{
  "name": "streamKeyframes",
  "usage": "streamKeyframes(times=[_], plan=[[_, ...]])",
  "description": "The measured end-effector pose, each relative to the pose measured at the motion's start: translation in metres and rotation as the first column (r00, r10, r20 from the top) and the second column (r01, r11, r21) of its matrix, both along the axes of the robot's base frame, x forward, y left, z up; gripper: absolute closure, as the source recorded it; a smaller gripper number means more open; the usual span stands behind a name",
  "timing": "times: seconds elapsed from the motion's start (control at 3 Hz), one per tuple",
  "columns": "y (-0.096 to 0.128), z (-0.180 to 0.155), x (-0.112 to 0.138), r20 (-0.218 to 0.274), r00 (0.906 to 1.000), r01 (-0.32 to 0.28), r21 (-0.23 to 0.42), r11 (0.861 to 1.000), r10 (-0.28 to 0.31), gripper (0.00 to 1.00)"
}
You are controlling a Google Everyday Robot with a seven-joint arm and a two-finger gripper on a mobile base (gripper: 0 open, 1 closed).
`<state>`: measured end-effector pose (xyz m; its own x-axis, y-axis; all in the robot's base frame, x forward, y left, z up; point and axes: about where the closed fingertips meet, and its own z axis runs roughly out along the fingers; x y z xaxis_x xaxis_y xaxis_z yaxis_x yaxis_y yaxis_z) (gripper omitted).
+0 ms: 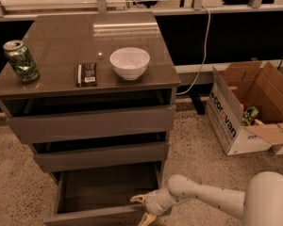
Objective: Open bottom drawer
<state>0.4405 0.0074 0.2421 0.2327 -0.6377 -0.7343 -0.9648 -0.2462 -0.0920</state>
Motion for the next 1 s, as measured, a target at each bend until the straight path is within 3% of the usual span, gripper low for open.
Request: streamKeyframes(times=[0.33,0.67,1.0], plan=[[-0.010,0.028,0.022,0.043,0.9931,0.106,0.079,0.991,-0.109,0.01],[-0.018,0.046,0.050,0.054,0.9586,0.263,0.210,0.942,-0.280,0.00],[-0.018,0.046,0.050,0.054,0.9586,0.263,0.210,0.942,-0.280,0.00]])
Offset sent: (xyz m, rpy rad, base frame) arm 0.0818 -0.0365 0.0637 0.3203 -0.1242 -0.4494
